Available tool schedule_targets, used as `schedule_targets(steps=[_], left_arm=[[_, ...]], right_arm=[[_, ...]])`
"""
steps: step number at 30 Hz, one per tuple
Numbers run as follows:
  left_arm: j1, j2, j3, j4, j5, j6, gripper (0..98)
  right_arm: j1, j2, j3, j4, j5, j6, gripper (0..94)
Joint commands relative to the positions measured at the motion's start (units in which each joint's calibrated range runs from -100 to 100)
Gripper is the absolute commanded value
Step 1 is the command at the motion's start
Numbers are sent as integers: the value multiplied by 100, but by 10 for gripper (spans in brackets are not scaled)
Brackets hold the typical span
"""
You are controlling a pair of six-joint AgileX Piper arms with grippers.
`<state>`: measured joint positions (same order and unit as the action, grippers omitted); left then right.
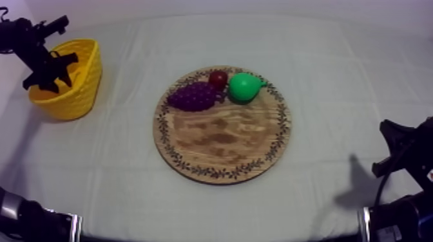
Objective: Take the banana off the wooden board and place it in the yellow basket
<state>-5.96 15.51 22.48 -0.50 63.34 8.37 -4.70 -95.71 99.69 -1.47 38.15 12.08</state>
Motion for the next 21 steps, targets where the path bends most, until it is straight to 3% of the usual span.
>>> schedule_targets(steps=[1,4,8,11,17,21], left_arm=[[49,-225,48,82,-69,-202,125],[167,-650,221,283,-223,-540,44],[361,-1461,709,534,-619,-915,12],[473,-2230,1401,724,-1267,-1168,5],[412,-4015,3437,1490,-2945,-2161,1],[190,-5278,4438,1683,-3333,-2395,1]], right_arm=[[3,-4,-3,-2,-1,2,5],[3,-4,-3,-2,-1,2,5],[3,-4,-3,-2,-1,1,5],[3,-4,-3,-2,-1,1,5],[3,-4,-3,-2,-1,2,5],[3,-4,-3,-2,-1,0,5]])
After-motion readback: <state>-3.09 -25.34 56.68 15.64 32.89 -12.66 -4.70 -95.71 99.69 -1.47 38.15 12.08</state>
